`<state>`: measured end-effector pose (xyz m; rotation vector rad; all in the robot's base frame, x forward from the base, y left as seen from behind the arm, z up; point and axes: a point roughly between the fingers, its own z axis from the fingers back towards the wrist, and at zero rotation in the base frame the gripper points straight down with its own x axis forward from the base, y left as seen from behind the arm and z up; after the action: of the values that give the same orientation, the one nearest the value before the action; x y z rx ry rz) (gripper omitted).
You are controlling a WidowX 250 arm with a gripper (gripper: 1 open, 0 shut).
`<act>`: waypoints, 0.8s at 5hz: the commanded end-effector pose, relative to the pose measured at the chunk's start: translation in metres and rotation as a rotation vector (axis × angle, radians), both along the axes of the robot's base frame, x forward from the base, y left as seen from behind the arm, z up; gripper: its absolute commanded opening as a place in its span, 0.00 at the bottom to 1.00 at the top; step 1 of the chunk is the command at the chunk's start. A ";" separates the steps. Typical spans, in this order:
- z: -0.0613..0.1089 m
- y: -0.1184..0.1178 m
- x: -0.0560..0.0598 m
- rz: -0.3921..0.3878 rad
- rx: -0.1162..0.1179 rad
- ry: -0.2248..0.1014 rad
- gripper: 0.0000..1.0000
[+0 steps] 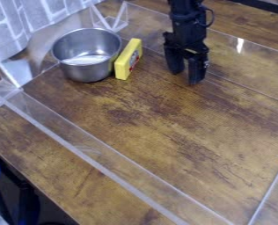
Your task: Move the yellow butter to the right side of the table
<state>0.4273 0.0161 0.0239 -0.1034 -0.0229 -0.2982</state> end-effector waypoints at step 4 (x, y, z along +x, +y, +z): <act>0.078 0.008 -0.005 0.085 0.063 -0.123 1.00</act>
<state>0.4184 0.0235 0.0644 -0.0418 -0.0520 -0.2190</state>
